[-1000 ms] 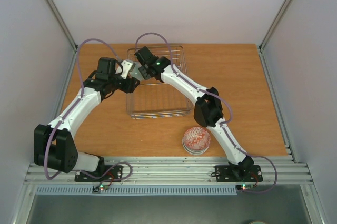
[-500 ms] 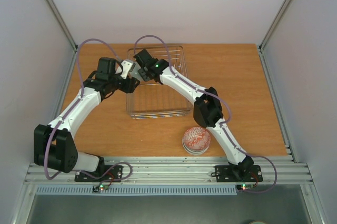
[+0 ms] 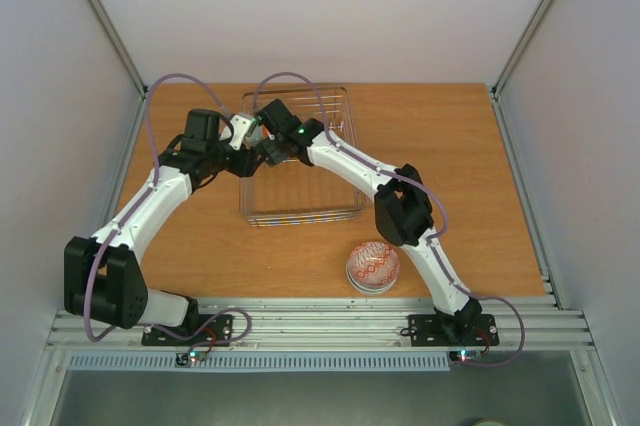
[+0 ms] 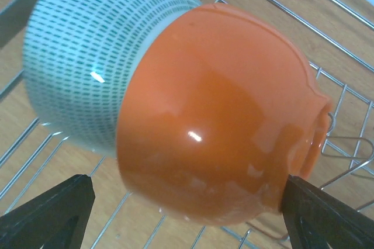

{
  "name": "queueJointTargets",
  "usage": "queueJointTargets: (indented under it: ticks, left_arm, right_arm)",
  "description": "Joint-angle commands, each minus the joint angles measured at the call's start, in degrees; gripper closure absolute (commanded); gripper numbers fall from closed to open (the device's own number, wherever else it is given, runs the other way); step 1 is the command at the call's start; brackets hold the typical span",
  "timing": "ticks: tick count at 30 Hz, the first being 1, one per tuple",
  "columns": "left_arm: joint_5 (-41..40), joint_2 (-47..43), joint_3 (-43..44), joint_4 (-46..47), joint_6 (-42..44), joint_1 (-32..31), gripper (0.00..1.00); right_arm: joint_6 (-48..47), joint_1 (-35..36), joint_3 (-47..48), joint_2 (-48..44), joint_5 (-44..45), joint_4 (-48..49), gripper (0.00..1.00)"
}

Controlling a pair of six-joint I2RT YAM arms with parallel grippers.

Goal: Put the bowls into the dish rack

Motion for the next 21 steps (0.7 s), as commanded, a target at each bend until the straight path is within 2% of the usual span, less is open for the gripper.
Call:
queueJointTargets:
  ticks: [1,11,21]
  left_arm:
    - [1.1,-1.3,-0.7,3.2,0.4,0.3,0.38]
    - [2.2,-0.8,-0.7,3.4,-0.2,0.3,0.38]
    - [4.5,0.9,-0.6,3.1,-0.8,0.2,0.38]
  right_arm:
    - [-1.2,1.2,-4.0,-7.0,-2.5,3.7,0.11]
    - [0.3,1.7,-22.2,-26.4,-0.5,9.4,0.11]
    - [9.6,1.6,-42.6,-48.2,3.0,-0.3,0.17]
